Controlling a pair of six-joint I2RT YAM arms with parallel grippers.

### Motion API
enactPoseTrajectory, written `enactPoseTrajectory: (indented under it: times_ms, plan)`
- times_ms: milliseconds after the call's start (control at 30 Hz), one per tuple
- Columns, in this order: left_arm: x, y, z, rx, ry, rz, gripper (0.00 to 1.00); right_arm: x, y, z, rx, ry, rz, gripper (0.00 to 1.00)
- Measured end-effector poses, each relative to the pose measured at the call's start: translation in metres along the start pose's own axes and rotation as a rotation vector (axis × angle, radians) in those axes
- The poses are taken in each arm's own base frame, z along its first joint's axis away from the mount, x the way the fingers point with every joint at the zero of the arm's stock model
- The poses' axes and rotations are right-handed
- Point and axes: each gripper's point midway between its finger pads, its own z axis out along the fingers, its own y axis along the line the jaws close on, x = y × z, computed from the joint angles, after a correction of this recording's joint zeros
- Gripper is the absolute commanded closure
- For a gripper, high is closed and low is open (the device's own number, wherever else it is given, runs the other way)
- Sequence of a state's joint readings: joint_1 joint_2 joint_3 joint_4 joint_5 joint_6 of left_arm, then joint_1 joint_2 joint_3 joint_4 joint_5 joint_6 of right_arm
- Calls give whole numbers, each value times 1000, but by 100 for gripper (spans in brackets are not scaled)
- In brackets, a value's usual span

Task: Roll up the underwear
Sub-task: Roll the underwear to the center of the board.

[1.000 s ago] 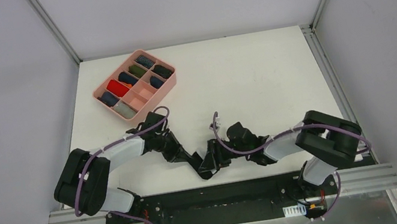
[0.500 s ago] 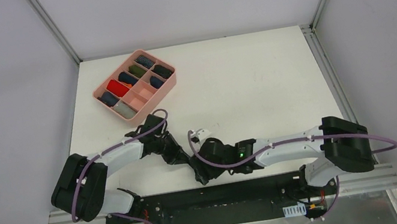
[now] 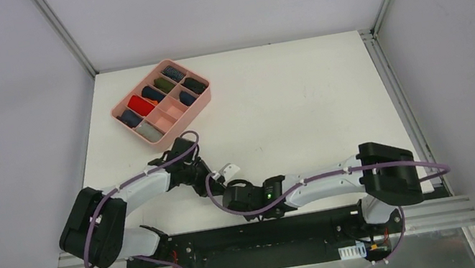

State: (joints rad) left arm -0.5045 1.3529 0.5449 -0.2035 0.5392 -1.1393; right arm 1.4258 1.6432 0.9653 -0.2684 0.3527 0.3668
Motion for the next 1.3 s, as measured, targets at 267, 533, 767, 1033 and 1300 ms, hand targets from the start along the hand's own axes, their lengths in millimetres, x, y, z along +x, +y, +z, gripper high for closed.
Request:
enactPoseTrajectory:
  times_ms: [267,533,767,1033,1300]
  plan:
    - [2,-9,-8,39,-14,2,73,3,-9,-4,-145,-68,144,100]
    - [1,-34,-28,120,-66,28,39,8,-16,-4,-412,-94,393,100]
    - [0,-43,-34,138,-81,40,51,5,-18,0,-581,-39,541,100]
    - [1,-41,-34,133,-72,66,77,3,-17,4,-735,23,657,100]
    - [0,-50,-27,120,-32,100,83,0,-15,8,-864,81,740,100]
